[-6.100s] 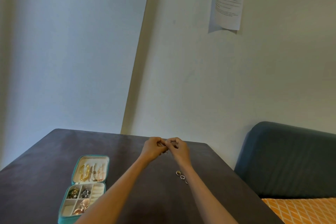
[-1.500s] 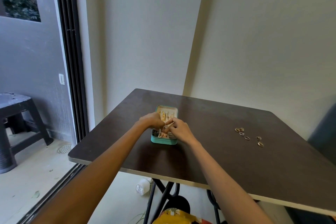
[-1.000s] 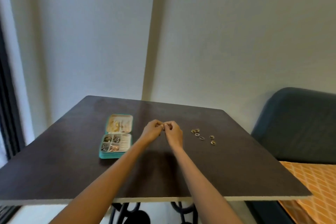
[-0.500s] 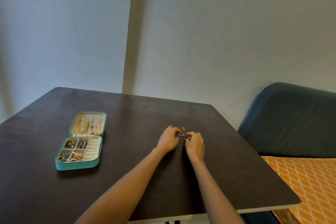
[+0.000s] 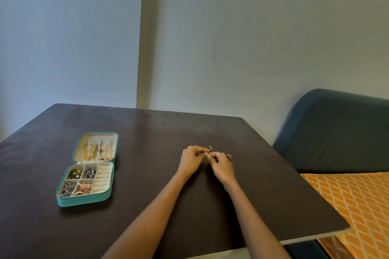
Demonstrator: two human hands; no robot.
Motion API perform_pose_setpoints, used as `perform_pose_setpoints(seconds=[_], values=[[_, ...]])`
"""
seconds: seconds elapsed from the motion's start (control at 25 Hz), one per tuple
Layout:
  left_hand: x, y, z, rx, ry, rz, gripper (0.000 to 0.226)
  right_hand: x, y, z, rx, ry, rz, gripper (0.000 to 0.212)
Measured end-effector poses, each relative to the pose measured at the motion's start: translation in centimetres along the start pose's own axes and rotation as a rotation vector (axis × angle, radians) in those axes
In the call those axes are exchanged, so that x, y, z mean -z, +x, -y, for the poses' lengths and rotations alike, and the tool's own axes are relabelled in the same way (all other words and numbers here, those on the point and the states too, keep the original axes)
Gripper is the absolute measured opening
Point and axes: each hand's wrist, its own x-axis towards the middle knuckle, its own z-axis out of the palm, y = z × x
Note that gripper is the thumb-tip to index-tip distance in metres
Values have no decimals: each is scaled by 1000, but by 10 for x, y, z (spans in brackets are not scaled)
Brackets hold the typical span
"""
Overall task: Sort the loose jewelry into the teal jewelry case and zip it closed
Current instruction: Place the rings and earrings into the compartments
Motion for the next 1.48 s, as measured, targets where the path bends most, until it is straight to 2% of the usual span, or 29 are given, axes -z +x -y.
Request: perform_pose_setpoints(seconds=[0.12,0.32,0.44,0.68,0.84,1.0,1.12,1.28,1.48], values=[[3,-4,-1,7,-93,2,16,2,-3,-3,-18,287,-5,17],[5,-3,-1,89,-209,-21,11,5,-6,-3,15,502,-89,13],[6,-2,-2,121,-278,-39,6,10,-8,-5,23,660,-86,15],[12,-9,-5,136,-313,-3,5,3,-10,10,-48,755,-145,14],[44,-11,-2,134,-342,-3,5,-8,-11,40,-8,761,-109,11],[102,-11,-1,27,-224,16,5,-31,-16,76,51,799,-62,9],[157,-20,9,-10,-93,-105,8,-56,-25,101,67,825,-26,8],[224,-51,36,30,118,-227,4,-101,-43,128,96,760,35,8],[261,-86,58,76,612,-91,9,-130,-52,160,258,619,66,8]])
